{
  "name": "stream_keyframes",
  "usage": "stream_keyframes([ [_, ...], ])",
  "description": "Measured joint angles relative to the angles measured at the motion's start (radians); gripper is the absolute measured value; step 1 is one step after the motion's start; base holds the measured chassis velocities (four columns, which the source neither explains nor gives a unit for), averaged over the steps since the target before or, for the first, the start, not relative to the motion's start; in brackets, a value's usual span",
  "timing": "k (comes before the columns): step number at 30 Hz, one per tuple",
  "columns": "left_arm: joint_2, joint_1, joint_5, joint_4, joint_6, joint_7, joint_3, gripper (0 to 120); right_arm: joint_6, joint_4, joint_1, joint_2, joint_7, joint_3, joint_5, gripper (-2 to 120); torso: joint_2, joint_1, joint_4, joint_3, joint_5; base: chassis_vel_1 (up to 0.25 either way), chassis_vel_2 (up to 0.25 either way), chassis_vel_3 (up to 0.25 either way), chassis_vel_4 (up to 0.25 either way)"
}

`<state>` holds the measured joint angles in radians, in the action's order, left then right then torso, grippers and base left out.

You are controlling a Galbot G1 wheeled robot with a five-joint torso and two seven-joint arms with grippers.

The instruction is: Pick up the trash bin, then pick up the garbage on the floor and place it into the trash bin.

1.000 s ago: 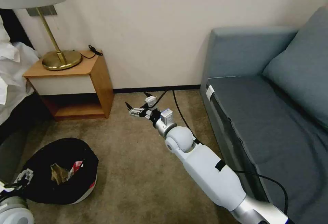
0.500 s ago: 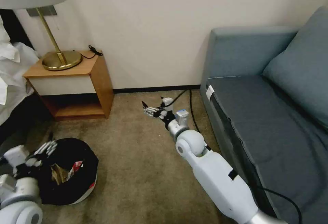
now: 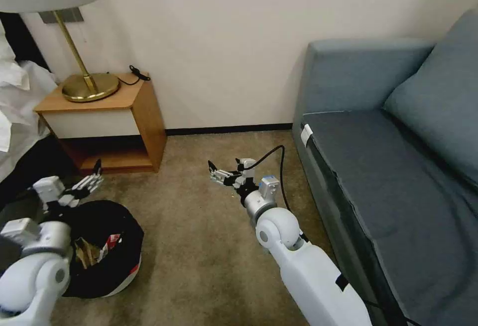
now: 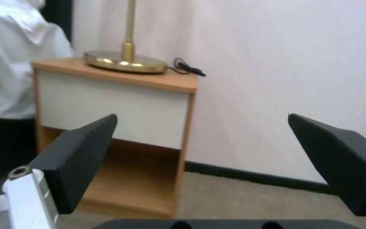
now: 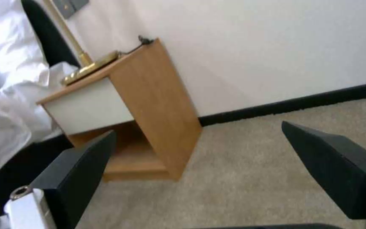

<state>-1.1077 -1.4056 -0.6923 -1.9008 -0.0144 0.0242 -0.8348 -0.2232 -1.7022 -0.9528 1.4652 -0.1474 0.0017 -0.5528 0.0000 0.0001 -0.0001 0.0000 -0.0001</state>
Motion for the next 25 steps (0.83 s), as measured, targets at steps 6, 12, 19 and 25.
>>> stream_keyframes([
  [6,-0.048,0.058,-0.004,0.037,0.005,0.006,0.055,100,0.008,0.014,0.006,0.005,0.005,0.033,-0.022,100,0.0,0.0,0.0,0.0,0.0001,0.0,0.0,0.0,0.0],
  [12,-0.074,0.071,0.008,0.067,0.005,0.006,0.076,100,0.01,0.023,0.014,-0.004,0.014,0.046,-0.034,100,0.0,0.0,0.0001,0.0,0.0002,0.0,0.0,0.0,0.0],
  [19,-0.095,0.091,0.009,0.089,0.006,0.006,0.093,100,0.012,0.035,0.014,0.003,0.018,0.052,-0.038,100,0.0,0.0,0.0001,0.0,0.0002,0.0,0.0,0.0,0.0],
  [25,-0.103,0.099,0.004,0.091,0.009,0.006,0.1,100,0.012,0.036,0.009,0.011,0.021,0.053,-0.041,100,0.0,0.0,0.0001,0.0,0.0002,0.0,0.0,0.0,0.0],
])
